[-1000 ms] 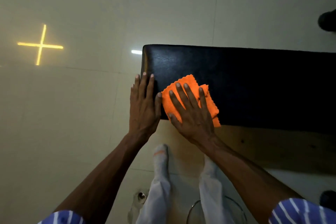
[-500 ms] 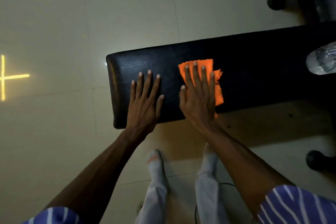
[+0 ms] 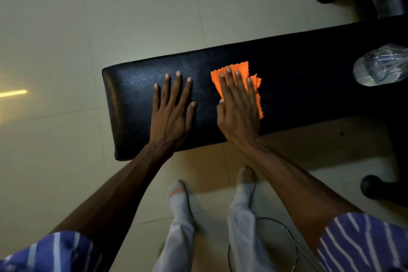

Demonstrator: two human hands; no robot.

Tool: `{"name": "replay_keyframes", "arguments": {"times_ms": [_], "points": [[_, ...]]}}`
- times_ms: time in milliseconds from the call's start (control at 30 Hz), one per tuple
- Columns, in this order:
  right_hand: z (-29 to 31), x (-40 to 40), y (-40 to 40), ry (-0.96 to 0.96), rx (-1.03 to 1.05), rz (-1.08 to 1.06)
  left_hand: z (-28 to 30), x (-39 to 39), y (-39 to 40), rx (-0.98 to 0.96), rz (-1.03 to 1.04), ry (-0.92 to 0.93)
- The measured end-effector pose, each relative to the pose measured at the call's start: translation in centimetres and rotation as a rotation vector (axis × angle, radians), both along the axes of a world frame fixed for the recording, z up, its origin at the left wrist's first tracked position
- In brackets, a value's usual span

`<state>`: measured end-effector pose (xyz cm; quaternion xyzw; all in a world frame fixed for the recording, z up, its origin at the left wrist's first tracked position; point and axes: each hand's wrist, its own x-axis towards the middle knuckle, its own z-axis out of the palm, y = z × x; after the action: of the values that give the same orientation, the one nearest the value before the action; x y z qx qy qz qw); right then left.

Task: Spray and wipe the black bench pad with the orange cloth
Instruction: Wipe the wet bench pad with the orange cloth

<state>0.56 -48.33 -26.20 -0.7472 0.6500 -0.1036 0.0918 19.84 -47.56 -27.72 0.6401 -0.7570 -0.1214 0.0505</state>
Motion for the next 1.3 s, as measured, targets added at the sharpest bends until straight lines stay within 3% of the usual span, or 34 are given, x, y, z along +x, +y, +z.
{"name": "replay_keyframes", "arguments": {"times_ms": [133,333,433,500,567,700,800,900,967,1033,1100,1233,1300], "points": [[0.7,-4.5,-0.5,0.079,0.046,0.133,0.6,-0.3,0.1,0.014,0.004,0.006],[0.6,-2.2,-3.6,0.004,0.011,-0.232,0.4,-0.6,-0.3,0.015,-0.016,0.006],[0.0,0.7,-1.8,-0.012,-0.018,0.021,0.0,-0.6,-0.5,-0.006,-0.028,-0.038],[0.0,-0.7,-1.0,0.05,0.022,0.202,-0.3,-0.7,-0.4,-0.017,-0.027,-0.073],[0.3,-3.9,-1.8,0.098,0.029,0.253,-0.4,-0.7,-0.3,-0.028,-0.017,-0.087],[0.8,-9.9,-6.4,0.128,0.044,-0.062,-0.8,-0.8,-0.3,-0.043,-0.018,-0.081],[1.1,-6.8,-8.1,0.019,0.041,-0.233,-0.9,-0.9,-0.3,-0.041,-0.009,-0.095],[1.1,-3.2,-6.4,-0.071,0.067,0.043,-0.3,-1.0,-0.3,-0.02,0.003,-0.088],[1.5,-4.2,-6.0,0.016,0.104,0.277,0.4,-1.4,-0.4,0.009,0.027,-0.049],[1.6,-7.2,-7.6,0.117,0.128,0.334,1.3,-2.2,-1.0,0.036,0.054,0.004],[1.5,-10.8,-9.5,0.158,0.138,0.223,1.9,-3.4,-1.9,0.036,0.051,0.044],[1.6,-14.0,-12.4,0.149,0.129,-0.224,2.1,-6.7,-4.5,0.004,0.004,0.1],[1.7,-11.5,-11.6,0.106,0.117,-0.183,1.9,-8.6,-5.8,-0.002,-0.033,0.114]]}}
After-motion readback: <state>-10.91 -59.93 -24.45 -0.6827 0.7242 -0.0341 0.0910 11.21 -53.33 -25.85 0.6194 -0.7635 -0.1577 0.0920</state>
